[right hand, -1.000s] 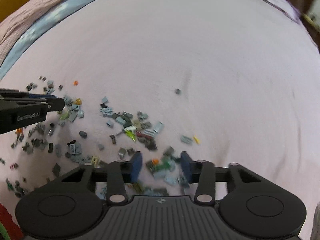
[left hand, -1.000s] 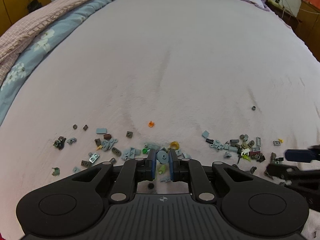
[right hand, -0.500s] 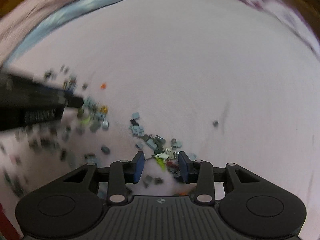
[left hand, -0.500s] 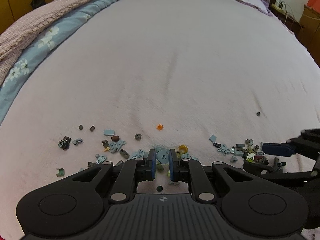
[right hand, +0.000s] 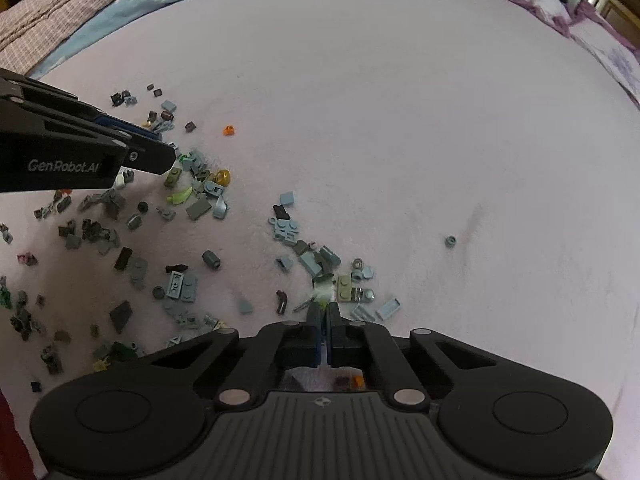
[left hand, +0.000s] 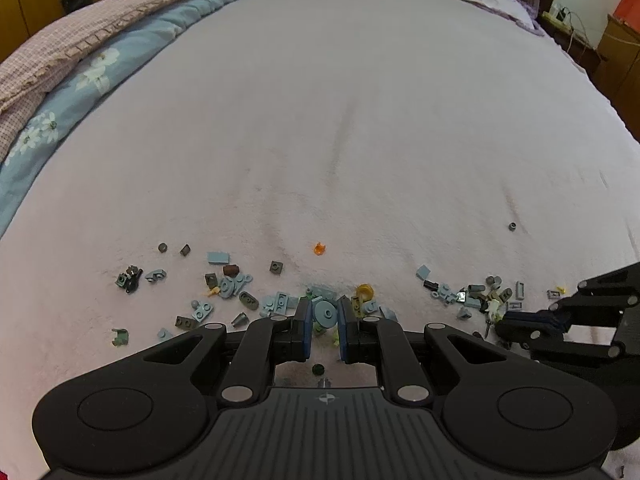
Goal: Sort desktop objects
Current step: 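Close the right gripper on a small brick while the left gripper holds its brick, then carry both held bricks over to the clear plastic box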
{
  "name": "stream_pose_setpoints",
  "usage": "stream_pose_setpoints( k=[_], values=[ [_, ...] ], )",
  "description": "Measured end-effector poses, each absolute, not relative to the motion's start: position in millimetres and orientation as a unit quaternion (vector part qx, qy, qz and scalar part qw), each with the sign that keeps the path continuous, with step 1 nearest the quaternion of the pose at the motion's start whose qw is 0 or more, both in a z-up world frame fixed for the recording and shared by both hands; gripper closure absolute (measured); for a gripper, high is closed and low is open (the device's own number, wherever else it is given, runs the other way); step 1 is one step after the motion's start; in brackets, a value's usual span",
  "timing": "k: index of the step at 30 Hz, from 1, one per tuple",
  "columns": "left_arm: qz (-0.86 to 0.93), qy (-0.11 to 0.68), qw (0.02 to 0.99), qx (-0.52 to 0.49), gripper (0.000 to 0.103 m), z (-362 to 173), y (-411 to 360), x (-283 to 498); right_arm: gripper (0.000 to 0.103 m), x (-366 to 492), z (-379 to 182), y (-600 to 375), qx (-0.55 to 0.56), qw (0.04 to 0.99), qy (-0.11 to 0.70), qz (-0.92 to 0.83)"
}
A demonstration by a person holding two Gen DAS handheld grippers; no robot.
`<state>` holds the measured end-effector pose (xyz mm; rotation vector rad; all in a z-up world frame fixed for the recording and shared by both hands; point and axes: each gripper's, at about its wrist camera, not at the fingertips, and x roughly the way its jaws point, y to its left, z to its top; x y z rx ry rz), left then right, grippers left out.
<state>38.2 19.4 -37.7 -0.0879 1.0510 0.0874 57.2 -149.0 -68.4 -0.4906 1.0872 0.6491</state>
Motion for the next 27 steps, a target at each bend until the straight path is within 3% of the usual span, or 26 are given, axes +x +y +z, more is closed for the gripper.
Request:
stream_pose_setpoints(
  k=[5, 13, 17, 22, 27],
  values=[
    [0.037, 0.499, 0.865, -0.042, 0.088, -35, 18, 36, 0.1, 54, -63, -157, -0.215, 0.785, 0.502, 0.294],
    [0.029, 0.504, 0.862, -0.042, 0.088, -37, 17, 33, 0.087, 66, -68, -144, -0.248, 0.787, 0.484, 0.292],
    [0.027, 0.505, 0.861, -0.044, 0.088, -38, 19, 32, 0.087, 68, -75, -137, -0.266, 0.781, 0.479, 0.299],
    [0.026, 0.505, 0.861, -0.047, 0.088, -38, 20, 33, 0.1, 68, -75, -135, -0.272, 0.782, 0.473, 0.3],
    [0.024, 0.503, 0.863, -0.049, 0.088, -36, 21, 33, 0.102, 64, -60, -139, -0.256, 0.794, 0.466, 0.292]
  ],
)
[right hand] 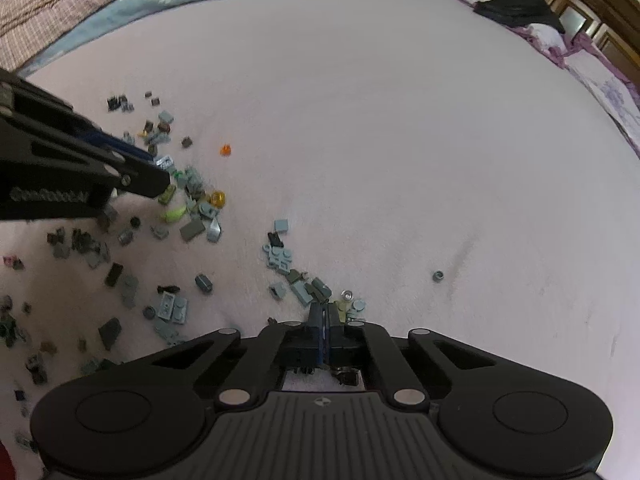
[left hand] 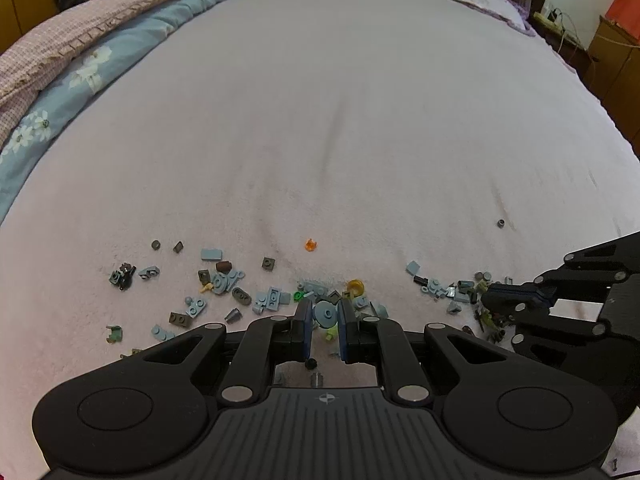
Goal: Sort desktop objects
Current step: 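Carry both held bricks over to the clear plastic box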
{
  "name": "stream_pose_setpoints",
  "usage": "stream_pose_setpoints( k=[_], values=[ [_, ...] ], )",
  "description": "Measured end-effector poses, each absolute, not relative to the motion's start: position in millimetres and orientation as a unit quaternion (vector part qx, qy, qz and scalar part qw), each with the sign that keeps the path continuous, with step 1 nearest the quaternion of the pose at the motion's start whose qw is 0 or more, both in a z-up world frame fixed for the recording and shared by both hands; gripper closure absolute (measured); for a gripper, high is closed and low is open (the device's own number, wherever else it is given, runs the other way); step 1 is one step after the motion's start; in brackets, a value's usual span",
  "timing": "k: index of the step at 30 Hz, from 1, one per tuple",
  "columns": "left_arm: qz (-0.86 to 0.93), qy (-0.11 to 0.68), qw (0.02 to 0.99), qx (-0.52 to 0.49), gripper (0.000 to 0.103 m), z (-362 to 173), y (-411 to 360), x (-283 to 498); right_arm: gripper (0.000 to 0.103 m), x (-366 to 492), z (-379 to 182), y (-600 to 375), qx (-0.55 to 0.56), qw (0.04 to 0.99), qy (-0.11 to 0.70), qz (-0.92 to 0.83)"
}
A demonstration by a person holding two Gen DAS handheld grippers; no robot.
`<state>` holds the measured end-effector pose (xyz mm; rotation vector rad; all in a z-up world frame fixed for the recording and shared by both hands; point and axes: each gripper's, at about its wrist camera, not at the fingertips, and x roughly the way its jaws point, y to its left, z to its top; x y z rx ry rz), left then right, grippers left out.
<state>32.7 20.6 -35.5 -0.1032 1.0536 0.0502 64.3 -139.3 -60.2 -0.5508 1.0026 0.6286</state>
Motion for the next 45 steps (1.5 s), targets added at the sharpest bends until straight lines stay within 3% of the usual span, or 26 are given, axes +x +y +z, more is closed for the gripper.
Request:
stream_pose_setpoints(
  k=[7, 11, 15, 27, 45],
  values=[
    [0.016, 0.501, 0.864, -0.049, 0.088, -33, 19, 29, 0.1, 58, -53, -138, -0.241, 0.796, 0.475, 0.288],
    [0.011, 0.505, 0.862, -0.049, 0.088, -35, 19, 24, 0.085, 63, -61, -142, -0.214, 0.791, 0.508, 0.265],
    [0.012, 0.509, 0.859, -0.052, 0.088, -37, 21, 23, 0.084, 68, -69, -145, -0.175, 0.794, 0.529, 0.242],
    [0.008, 0.505, 0.861, -0.057, 0.088, -34, 23, 27, 0.088, 60, -65, -134, -0.211, 0.801, 0.5, 0.252],
    [-0.08, 0.473, 0.877, -0.019, 0.088, 42, -4, -5, 0.088, -21, 63, -163, -0.173, 0.854, 0.452, 0.191]
  ],
)
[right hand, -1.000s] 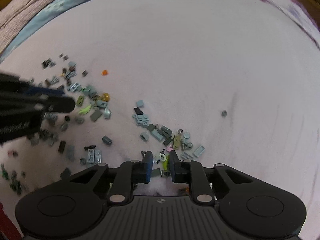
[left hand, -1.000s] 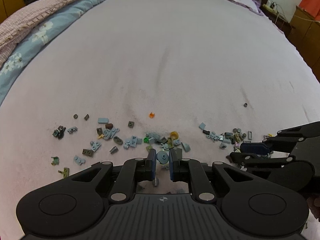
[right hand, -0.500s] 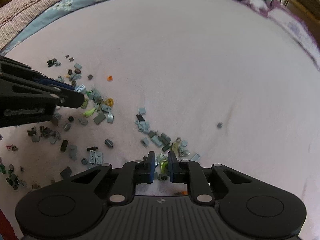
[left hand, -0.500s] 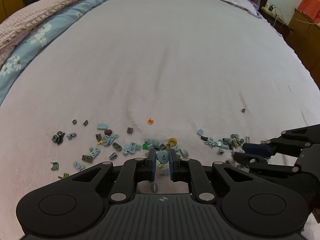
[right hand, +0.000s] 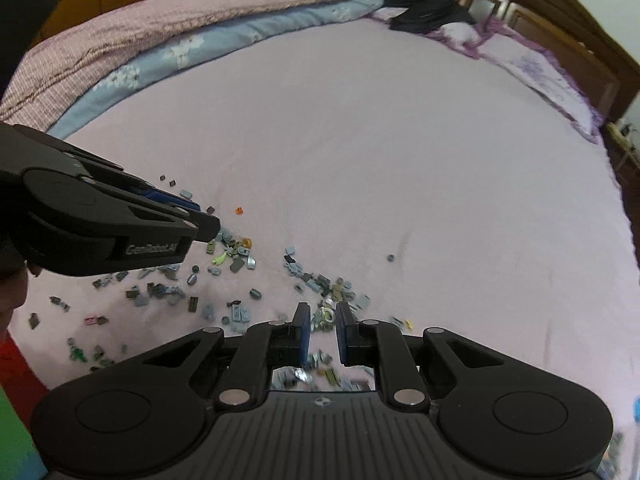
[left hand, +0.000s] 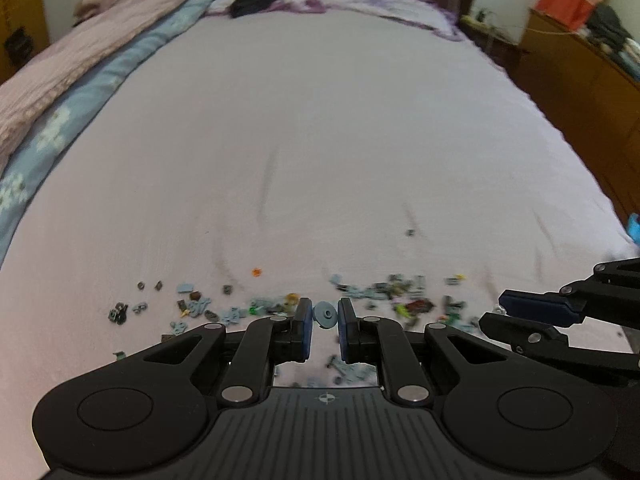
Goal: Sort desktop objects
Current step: 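Carry both held bricks over to the clear plastic box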
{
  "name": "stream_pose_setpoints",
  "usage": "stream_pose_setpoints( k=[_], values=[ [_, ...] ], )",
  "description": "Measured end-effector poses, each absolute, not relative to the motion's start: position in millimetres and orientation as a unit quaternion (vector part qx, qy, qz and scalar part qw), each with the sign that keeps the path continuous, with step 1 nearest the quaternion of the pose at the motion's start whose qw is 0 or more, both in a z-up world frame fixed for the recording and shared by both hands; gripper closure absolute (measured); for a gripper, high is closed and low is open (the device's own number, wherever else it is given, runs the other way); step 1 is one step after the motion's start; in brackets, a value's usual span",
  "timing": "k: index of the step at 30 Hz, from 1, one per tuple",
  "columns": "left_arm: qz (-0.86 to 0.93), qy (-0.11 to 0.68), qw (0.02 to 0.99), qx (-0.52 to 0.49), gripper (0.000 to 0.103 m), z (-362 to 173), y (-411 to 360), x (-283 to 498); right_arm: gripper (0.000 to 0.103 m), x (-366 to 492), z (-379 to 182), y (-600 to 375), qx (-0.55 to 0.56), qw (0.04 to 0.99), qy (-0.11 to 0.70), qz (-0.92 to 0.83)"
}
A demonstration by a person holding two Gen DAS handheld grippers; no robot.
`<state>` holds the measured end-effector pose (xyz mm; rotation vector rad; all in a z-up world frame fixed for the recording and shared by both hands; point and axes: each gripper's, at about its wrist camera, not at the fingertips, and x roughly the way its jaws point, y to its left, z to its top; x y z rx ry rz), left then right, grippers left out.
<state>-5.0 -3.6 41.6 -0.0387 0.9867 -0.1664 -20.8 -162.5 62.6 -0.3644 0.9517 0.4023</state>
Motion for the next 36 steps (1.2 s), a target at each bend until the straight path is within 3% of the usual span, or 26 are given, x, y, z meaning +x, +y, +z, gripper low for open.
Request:
stream_pose_setpoints(
  k=[8, 17, 36],
  values=[
    [-0.138, 0.456, 0.879, -0.004, 0.088, 80, -45, -30, 0.088, -54, 111, -198, -0.134, 0.875, 0.441, 0.145],
    [-0.165, 0.431, 0.887, 0.022, 0.088, 115, -113, -60, 0.088, -93, 154, -284, 0.015, 0.899, 0.42, 0.119],
    [-0.164, 0.414, 0.895, 0.001, 0.088, 160, -298, -133, 0.088, -217, 170, -492, 0.002, 0.91, 0.396, 0.121]
  ],
)
